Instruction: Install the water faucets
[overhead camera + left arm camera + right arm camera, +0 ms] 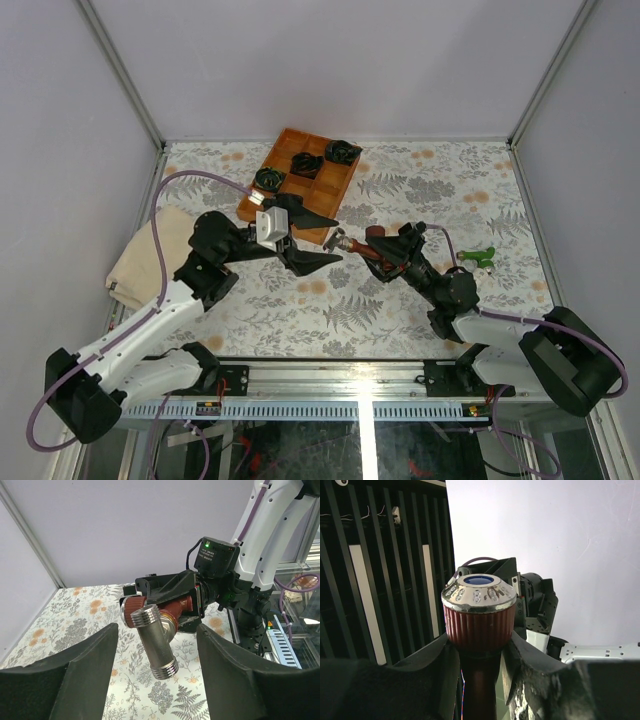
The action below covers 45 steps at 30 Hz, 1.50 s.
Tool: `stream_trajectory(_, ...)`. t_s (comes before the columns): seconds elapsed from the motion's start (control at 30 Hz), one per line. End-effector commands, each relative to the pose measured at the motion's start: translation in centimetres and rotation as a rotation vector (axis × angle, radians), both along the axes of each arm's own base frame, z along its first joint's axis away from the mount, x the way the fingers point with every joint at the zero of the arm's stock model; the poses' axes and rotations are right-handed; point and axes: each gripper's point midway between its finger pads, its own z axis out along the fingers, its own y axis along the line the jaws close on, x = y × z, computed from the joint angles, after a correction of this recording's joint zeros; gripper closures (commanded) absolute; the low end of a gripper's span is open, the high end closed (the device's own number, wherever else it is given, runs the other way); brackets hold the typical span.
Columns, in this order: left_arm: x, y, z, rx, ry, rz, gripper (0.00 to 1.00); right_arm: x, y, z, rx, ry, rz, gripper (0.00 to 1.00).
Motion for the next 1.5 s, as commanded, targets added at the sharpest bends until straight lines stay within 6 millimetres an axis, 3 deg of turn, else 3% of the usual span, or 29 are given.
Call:
stream_trajectory(0.0, -1.0, 0.9, 1.0, -0.03, -0.011, -0.024, 0.39, -1.1, -1.6, 3.6, 0.176, 0.015, 0.077, 1.0)
stream_trajectory(0.43, -0.7, 0.2, 0.3, 0.008, 0.011, -0.074, 0.54, -1.1, -1.5, 3.5, 0.168, 0.012, 0.075, 1.0)
stream_trajectory(0.6, -0.6, 0.1, 0.4, 0.002, 0.005, -0.08, 0.64, -1.0, -1.4, 3.2, 0.161, 0.02, 0.077, 1.0)
stream_trajectory(0.7, -0.5, 0.0, 0.4, 0.001, 0.001, -0.077, 0.63, -0.9, -1.3, 3.0, 0.158, 0.024, 0.077, 1.0)
stream_trajectory(0.77, -0.5, 0.1, 0.5, -0.002, -0.001, -0.077, 0.54, -1.0, -1.3, 3.0, 0.157, 0.024, 0.077, 1.0)
stream_trajectory(0.87, -0.5, 0.0, 0.5, -0.003, -0.003, -0.082, 0.55, -1.0, -1.3, 3.0, 0.159, 0.022, 0.076, 1.0)
stream_trajectory(1.1, -0.4, 0.1, 0.5, -0.003, -0.009, -0.079, 0.78, -0.9, -1.3, 2.8, 0.154, 0.028, 0.075, 1.0)
stream_trajectory(1.37, -0.7, 0.0, -0.3, 0.015, -0.132, -0.112, 0.95, -1.1, -1.3, 2.8, 0.159, 0.038, 0.094, 1.0)
stream_trajectory(1.47, -1.4, 0.0, -1.2, 0.034, -0.236, -0.162, 0.95, -1.3, -1.5, 2.9, 0.175, 0.061, 0.112, 1.0)
